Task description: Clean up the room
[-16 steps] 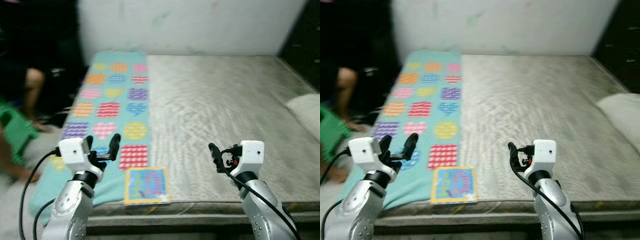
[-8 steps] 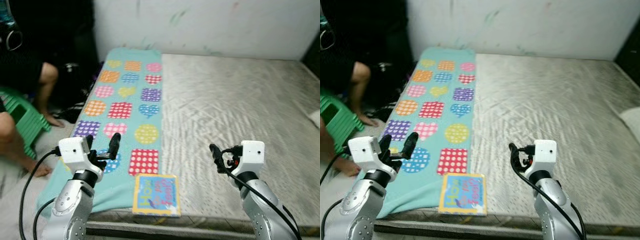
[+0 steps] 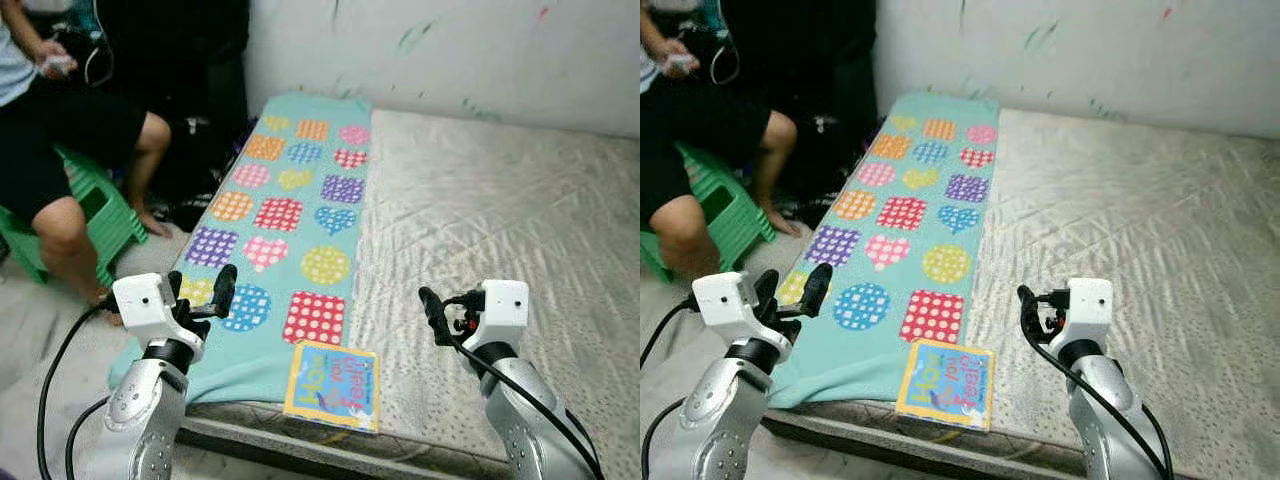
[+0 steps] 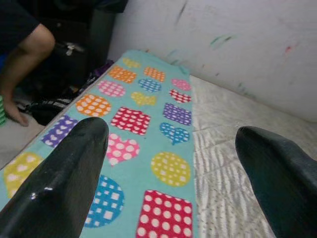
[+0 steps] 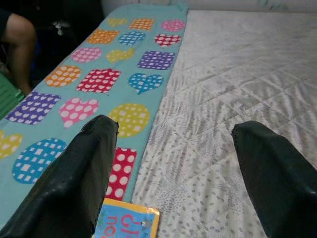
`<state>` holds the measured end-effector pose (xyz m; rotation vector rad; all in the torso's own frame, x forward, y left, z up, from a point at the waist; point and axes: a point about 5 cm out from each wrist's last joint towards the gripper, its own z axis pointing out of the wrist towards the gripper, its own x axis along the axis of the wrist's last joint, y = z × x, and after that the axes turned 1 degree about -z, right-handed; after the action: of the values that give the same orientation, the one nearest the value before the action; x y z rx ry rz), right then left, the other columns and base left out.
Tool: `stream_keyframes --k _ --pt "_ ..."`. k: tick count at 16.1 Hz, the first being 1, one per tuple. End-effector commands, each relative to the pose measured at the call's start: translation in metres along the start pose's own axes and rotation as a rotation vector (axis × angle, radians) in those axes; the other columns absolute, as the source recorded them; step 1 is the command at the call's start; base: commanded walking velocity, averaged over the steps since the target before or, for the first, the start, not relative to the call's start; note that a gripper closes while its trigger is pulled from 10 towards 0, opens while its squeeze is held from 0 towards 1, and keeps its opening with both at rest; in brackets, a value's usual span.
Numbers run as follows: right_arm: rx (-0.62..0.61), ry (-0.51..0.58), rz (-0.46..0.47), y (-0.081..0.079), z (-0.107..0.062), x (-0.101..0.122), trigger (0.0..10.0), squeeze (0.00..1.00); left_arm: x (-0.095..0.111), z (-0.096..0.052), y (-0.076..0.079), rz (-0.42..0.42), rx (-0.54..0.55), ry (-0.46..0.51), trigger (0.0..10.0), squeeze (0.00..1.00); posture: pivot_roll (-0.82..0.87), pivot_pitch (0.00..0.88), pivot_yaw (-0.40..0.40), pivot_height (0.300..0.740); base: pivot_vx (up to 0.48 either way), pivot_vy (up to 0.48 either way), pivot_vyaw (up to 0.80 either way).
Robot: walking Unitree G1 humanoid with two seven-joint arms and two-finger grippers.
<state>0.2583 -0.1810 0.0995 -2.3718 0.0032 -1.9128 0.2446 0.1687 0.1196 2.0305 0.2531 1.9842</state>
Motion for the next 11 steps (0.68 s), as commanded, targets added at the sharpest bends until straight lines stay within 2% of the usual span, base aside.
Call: stream_keyframes --k 1,9,11 --pt "-0.002 -0.006 -0.005 0.001 -0.0005 0.0015 10.0 0.0 0.0007 0.0006 0.0015 0.001 0.001 -0.005 10.0 0.0 -0.07 0.046 0.008 0.74 0.0 0.0 -0.5" --pt "0.004 -0.016 -0.007 0.001 0.0001 0.001 10.0 0.0 0.0008 0.0008 0.0053 -0.006 -0.027 -0.001 10.0 0.0 -0.07 0.048 0.004 0.74 0.0 0.0 -0.8" --pt "0.005 -0.017 -0.009 0.0009 0.0002 0.0007 10.0 0.0 0.0008 0.0009 0.0058 -0.007 -0.03 0.0 10.0 0.0 -0.07 0.046 0.004 0.74 0.266 0.0 -0.8"
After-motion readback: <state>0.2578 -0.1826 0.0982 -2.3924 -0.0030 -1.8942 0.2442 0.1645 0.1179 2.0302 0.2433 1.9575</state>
